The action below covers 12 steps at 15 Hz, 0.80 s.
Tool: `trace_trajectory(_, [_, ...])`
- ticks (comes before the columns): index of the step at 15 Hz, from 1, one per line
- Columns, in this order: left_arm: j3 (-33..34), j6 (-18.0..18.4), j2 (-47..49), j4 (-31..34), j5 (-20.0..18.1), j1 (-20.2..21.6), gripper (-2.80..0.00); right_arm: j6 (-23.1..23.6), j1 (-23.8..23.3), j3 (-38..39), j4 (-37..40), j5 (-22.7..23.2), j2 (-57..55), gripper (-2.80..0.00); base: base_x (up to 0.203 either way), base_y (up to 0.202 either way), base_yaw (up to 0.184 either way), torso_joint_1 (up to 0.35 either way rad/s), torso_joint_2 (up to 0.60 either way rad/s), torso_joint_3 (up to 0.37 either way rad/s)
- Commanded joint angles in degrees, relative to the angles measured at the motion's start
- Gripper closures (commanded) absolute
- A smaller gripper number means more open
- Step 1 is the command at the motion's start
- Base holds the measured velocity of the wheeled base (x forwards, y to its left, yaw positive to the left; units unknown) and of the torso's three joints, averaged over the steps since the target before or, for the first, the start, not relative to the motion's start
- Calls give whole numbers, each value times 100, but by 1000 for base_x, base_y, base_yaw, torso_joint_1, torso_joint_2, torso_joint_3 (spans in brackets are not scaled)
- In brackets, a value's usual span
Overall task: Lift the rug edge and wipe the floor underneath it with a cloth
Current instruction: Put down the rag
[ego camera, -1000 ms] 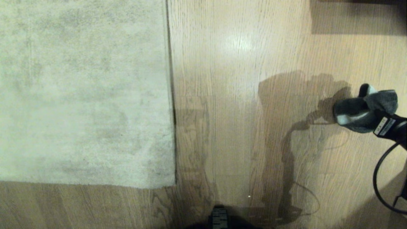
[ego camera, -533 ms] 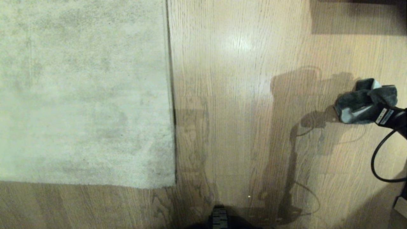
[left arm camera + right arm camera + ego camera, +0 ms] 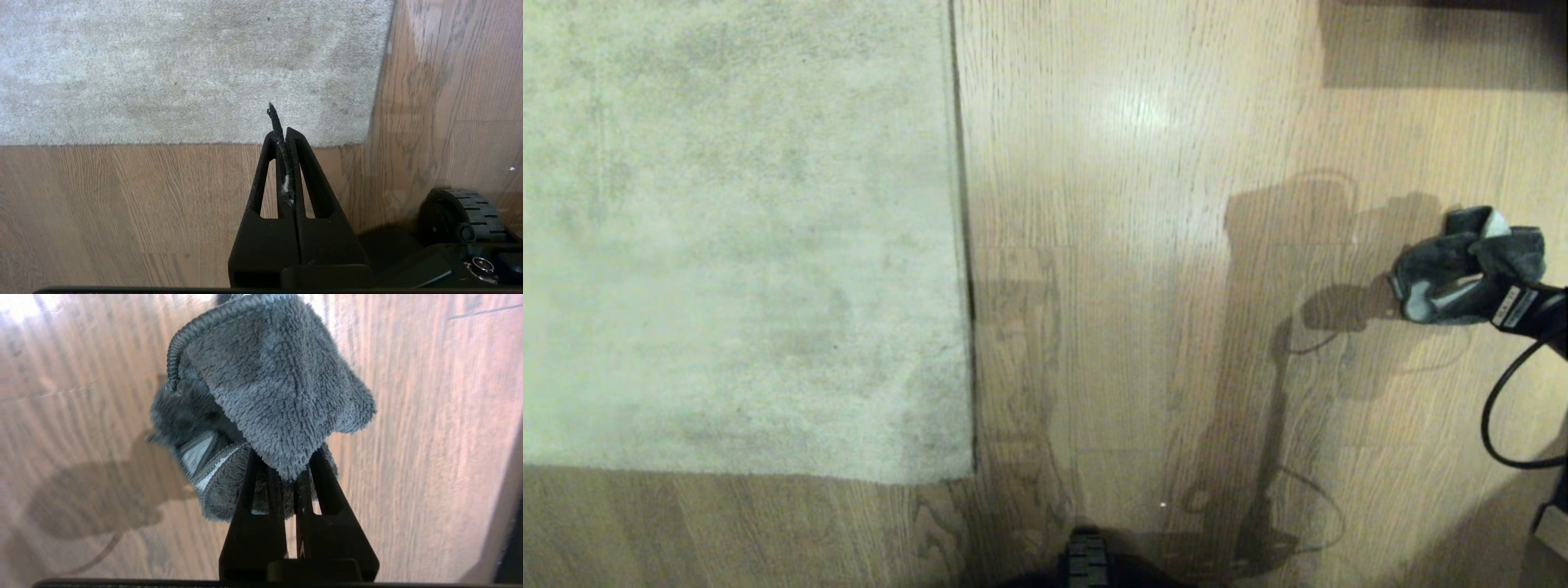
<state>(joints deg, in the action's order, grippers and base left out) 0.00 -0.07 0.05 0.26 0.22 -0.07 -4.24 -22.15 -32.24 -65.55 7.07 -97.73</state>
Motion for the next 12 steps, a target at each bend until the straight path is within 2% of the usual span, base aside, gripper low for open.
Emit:
trace_trajectory(1, [0,-1,4,0,4,-1,0,-5,6,161,-43,61,156,0,0,0,0,0,0,0])
trace_trajectory(2, [0,-1,4,0,4,-1,0,-6,9,227,-37,91,213,0,0,0,0,0,0,0])
trace_trajectory(3, [0,-1,4,0,4,-1,0,-6,9,292,-50,129,256,-280,0,0,0,0,0,0])
trace_trajectory(12, [0,-1,4,0,4,-1,0,-33,9,679,-188,344,721,-280,0,0,0,0,0,0])
